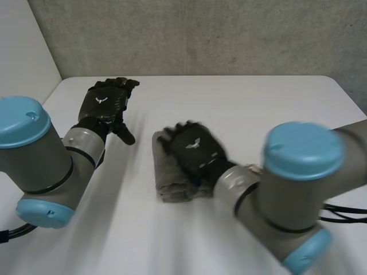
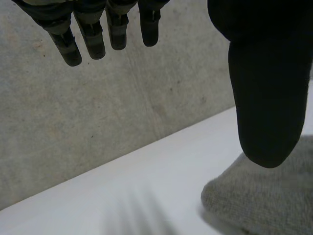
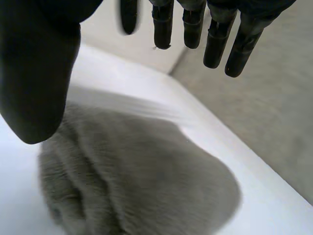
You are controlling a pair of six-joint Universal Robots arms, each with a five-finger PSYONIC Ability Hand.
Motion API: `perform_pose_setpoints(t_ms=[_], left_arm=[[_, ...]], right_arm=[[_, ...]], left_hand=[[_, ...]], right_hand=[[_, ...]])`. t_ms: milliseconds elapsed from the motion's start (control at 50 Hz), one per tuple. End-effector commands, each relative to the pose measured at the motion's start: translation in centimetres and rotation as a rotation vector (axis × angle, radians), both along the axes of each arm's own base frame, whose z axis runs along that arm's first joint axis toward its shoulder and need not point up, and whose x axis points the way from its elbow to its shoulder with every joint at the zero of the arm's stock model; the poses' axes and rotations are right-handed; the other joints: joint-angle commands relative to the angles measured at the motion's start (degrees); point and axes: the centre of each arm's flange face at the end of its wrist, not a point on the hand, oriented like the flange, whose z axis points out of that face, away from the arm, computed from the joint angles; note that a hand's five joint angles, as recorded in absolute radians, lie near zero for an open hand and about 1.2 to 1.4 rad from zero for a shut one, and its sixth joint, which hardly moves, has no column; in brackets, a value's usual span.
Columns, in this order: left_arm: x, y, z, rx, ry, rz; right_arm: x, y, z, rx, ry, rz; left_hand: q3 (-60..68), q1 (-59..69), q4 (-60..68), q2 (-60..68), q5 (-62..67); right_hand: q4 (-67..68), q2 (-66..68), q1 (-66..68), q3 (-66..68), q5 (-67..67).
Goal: Fold the towel.
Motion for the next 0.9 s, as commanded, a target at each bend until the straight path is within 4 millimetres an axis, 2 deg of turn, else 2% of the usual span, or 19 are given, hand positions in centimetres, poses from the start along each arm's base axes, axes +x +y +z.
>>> perform_pose_setpoints(t_ms=[20,60,180,360,420,500,540,560,580,600,640,660,680,700,720,740,760,800,900], left_arm=[[-1.0,-0.2,-0.3,0.040,0.087,-0.022],[-1.4,-0.1,-0.7,0.054,0.094,-0.034],[-3.2,1.2,-3.5,0.125,0.061,-0.084],[-3.8,2.2,-9.6,0.266,-0.023,-0.106],[-3.8,2.3,-10.2,0.281,-0.032,-0.105],[-3.8,2.3,-9.7,0.272,-0.026,-0.106],[-3.9,2.2,-9.0,0.254,-0.017,-0.107],[-3.9,2.1,-7.7,0.226,0.001,-0.109],[-3.9,2.1,-6.1,0.192,0.020,-0.111],[-3.9,2.1,-6.1,0.192,0.020,-0.111],[-3.7,2.4,-2.5,0.122,0.057,-0.112],[-3.7,2.4,-2.5,0.121,0.057,-0.112],[-3.4,2.6,-0.7,0.089,0.075,-0.113],[-3.4,2.6,-0.7,0.089,0.075,-0.113],[-3.0,3.0,1.6,0.054,0.096,-0.111],[-2.5,3.4,3.6,0.026,0.111,-0.108],[-2.5,3.4,3.6,0.026,0.111,-0.108],[-1.2,3.8,7.4,-0.024,0.137,-0.086],[0.8,3.4,11.3,-0.035,0.140,-0.028]], right_arm=[[-3.8,-3.2,1.8,0.101,-0.135,-0.172],[-4.9,-4.9,1.9,0.158,-0.196,-0.231],[-5.2,-6.2,0.6,0.275,-0.264,-0.253],[-3.9,-7.6,-5.7,0.450,-0.217,-0.245],[-3.7,-7.9,-7.0,0.472,-0.196,-0.248],[-3.7,-8.0,-6.6,0.444,-0.185,-0.239],[-3.7,-8.1,-4.2,0.371,-0.193,-0.224],[-3.7,-8.1,-4.2,0.371,-0.193,-0.224],[-3.8,-8.0,-2.3,0.325,-0.207,-0.218],[-3.8,-8.0,-2.3,0.324,-0.207,-0.218],[-4.3,-7.5,1.7,0.239,-0.244,-0.219],[-4.3,-7.5,1.7,0.239,-0.244,-0.219],[-4.6,-7.3,3.6,0.196,-0.265,-0.229],[-5.0,-7.0,5.6,0.146,-0.290,-0.242],[-5.0,-7.0,5.7,0.146,-0.290,-0.242],[-5.5,-6.7,7.5,0.104,-0.309,-0.263],[-6.3,-6.5,9.1,0.066,-0.323,-0.297],[-7.2,-6.5,10.6,0.031,-0.335,-0.339],[-9.2,-6.5,13.6,-0.043,-0.314,-0.451]], left_hand=[[0.7,0.5,0.7,0.6,-1.3],[0.7,0.5,0.7,0.6,-1.3],[0.9,0.7,0.9,0.7,-1.1],[0.7,0.5,0.7,0.6,-1.3],[0.5,0.3,0.6,0.4,-1.5],[0.5,0.3,0.5,0.3,-1.5],[0.5,0.3,0.5,0.3,-1.5],[0.5,0.3,0.5,0.3,-1.5],[0.5,0.3,0.5,0.3,-1.5],[0.5,0.3,0.5,0.3,-1.5],[0.5,0.3,0.5,0.3,-1.5],[0.5,0.3,0.5,0.3,-1.5],[0.7,0.5,0.7,0.6,-1.3],[0.7,0.5,0.7,0.6,-1.3],[0.7,0.5,0.7,0.6,-1.3],[0.7,0.5,0.7,0.6,-1.3],[0.7,0.5,0.7,0.6,-1.3],[0.5,0.3,0.5,0.3,-1.5],[0.5,0.3,0.5,0.3,-1.5]], right_hand=[[-5.0,-4.2,-3.3,-4.2,-3.5],[-5.0,-4.2,-3.3,-4.2,-3.5],[-5.0,-4.2,-3.3,-4.2,-3.5],[-5.0,-4.2,-3.3,-4.2,-3.5],[-5.0,-4.2,-3.3,-4.2,-3.5],[-5.0,-4.2,-3.3,-4.2,-3.5],[-5.0,-4.2,-3.3,-4.2,-3.5],[-5.0,-4.2,-3.3,-4.2,-3.5],[-5.0,-4.2,-3.3,-4.2,-3.5],[-5.0,-4.2,-3.3,-4.2,-3.5],[-5.0,-4.2,-3.3,-4.2,-3.5],[-5.0,-4.2,-3.3,-4.2,-3.5],[-5.0,-4.2,-3.3,-4.2,-3.5],[-5.0,-4.2,-3.3,-4.2,-3.5],[-5.0,-4.2,-3.3,-4.2,-3.5],[-5.0,-4.2,-3.3,-4.2,-3.5],[-5.0,-4.2,-3.3,-4.2,-3.5],[-5.0,-4.2,-3.3,-4.2,-3.5],[-5.0,-4.2,-3.3,-4.2,-3.5]])
